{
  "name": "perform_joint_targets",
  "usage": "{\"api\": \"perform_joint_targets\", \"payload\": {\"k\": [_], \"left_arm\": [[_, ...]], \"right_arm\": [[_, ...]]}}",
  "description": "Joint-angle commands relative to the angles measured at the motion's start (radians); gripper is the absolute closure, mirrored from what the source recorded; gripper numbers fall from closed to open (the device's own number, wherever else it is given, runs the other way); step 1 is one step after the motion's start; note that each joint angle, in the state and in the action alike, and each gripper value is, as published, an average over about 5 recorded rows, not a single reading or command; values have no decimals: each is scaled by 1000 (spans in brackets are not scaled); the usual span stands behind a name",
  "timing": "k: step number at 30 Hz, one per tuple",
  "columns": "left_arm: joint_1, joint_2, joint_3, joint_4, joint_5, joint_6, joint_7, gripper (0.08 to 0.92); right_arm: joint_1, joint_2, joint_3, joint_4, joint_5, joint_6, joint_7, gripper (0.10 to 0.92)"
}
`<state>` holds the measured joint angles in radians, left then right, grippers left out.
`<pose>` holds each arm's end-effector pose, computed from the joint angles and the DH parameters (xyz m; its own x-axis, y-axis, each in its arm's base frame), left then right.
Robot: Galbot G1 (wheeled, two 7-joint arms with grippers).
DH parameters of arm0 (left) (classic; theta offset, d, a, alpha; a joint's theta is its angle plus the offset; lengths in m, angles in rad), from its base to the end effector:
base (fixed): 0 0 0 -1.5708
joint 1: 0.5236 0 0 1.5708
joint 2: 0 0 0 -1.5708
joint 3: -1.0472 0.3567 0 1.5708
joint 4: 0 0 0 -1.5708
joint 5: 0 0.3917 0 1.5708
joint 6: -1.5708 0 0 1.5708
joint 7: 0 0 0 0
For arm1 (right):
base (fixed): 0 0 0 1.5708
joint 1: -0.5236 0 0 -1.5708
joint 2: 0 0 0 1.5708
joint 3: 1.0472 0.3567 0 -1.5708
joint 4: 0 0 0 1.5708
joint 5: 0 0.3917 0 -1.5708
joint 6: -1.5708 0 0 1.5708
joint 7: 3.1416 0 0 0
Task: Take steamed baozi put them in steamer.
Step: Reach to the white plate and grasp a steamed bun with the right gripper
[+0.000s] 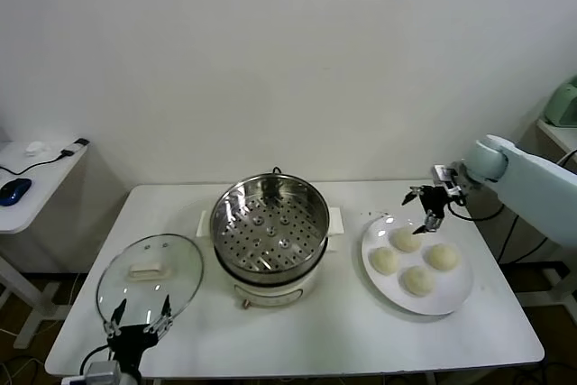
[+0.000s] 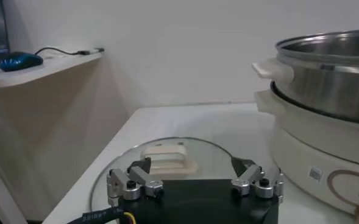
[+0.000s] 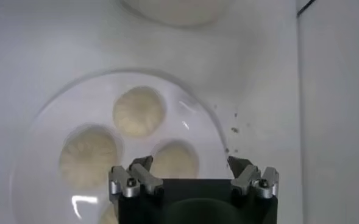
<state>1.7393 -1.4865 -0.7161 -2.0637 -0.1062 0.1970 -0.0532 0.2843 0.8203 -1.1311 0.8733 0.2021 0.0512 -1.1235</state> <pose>0.1554 0.0802 -0.3433 -0.9129 -0.1898 0.3615 -0.1638 0.9813 0.1016 0.6244 -0.1961 -0.1782 -0.1258 -0.1990 0.9719 -0.9847 -0.0938 -0.1467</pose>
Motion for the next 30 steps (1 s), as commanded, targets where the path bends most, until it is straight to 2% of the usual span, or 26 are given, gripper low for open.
{"api": "perform_joint_targets", "payload": {"k": [1, 10, 22, 30], "left_arm": [[-2, -3, -1, 9, 0, -2, 0, 177], [-2, -11, 1, 21, 11, -5, -1, 177], [3, -14, 4, 35, 27, -12, -5, 177], [10, -18, 12, 32, 31, -11, -6, 177]], "right_arm": [[13, 132, -114, -172, -8, -33, -34, 203], [-90, 169, -22, -240, -88, -43, -2, 202], [-131, 197, 31, -266, -98, -57, 17, 208], [-123, 188, 22, -233, -111, -63, 17, 328]]}}
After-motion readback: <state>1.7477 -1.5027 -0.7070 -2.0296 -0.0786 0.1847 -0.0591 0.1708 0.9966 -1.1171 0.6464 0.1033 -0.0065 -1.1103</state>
